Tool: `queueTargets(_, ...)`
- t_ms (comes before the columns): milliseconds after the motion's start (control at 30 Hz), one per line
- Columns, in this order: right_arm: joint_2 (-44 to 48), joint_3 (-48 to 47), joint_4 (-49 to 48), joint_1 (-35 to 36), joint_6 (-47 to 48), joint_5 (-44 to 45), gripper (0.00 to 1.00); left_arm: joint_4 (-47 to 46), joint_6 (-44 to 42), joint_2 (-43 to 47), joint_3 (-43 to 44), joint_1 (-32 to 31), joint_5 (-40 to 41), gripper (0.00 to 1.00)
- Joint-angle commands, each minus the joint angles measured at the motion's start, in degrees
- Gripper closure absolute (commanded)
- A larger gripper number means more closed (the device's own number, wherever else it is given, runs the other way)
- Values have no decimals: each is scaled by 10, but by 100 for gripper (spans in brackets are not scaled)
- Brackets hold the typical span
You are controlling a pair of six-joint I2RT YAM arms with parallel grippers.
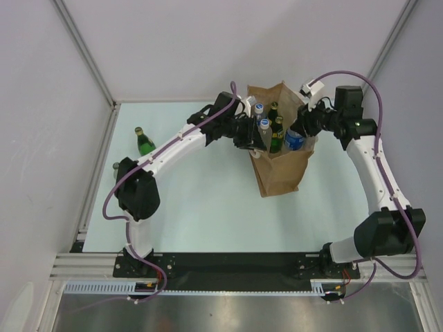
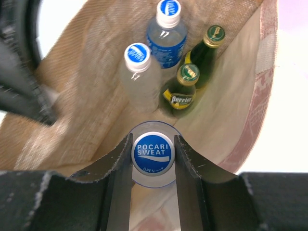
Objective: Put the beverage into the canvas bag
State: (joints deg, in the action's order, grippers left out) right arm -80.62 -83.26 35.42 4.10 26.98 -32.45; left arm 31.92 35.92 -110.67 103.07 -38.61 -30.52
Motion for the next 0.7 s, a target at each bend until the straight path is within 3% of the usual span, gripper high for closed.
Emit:
queueTargets(0, -24, -17, -146, -3, -31, -10, 100, 9, -4, 0, 27, -2, -38, 75)
queueTargets(533, -108, 56, -328, 13, -13, -32, 100, 3, 13, 11, 53, 17, -47, 77)
queueTargets(667, -111, 92, -330, 13, 3, -36, 100, 2, 18, 14, 59, 19, -41, 77)
